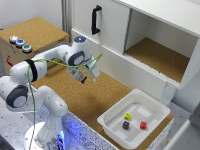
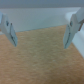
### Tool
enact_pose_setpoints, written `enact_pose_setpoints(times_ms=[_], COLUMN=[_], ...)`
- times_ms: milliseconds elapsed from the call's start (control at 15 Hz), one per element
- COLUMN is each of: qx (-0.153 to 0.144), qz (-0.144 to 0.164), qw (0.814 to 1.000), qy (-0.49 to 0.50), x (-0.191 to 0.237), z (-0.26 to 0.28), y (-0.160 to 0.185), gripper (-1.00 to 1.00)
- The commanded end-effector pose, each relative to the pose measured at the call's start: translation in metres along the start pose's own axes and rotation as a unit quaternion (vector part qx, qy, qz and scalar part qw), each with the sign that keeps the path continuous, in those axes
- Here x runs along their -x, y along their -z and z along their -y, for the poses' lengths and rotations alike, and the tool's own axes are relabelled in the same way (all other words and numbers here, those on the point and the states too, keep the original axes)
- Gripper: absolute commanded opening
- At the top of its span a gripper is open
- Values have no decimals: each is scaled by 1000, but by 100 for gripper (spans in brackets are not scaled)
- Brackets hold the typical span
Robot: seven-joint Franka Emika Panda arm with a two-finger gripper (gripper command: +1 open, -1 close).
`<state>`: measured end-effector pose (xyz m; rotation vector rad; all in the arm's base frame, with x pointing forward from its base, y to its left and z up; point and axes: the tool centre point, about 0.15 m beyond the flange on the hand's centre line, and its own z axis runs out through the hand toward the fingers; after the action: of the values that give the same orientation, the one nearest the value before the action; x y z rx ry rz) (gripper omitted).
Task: Go towards the yellow block and grasp it
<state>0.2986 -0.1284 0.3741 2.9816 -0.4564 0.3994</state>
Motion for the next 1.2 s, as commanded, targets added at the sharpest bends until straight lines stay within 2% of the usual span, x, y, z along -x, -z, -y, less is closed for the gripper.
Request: enact_pose_setpoints(times_ms=[0,133,333,467,667,867,1133], qx=[1,2,-12,-26,-38,-33,-22], qz=[63,63,68,83,82,83,88], qw=[998,998,998,996,994,989,973], qy=[-13,-18,-1,21,66,117,213], x=[-48,-57,-72,-79,-85,-81,-73], z=[-102,-133,-172,-197,-221,-232,-226], y=[-24,-30,-41,-61,-75,-92,-138], gripper=[100,100,100,100,100,100,100])
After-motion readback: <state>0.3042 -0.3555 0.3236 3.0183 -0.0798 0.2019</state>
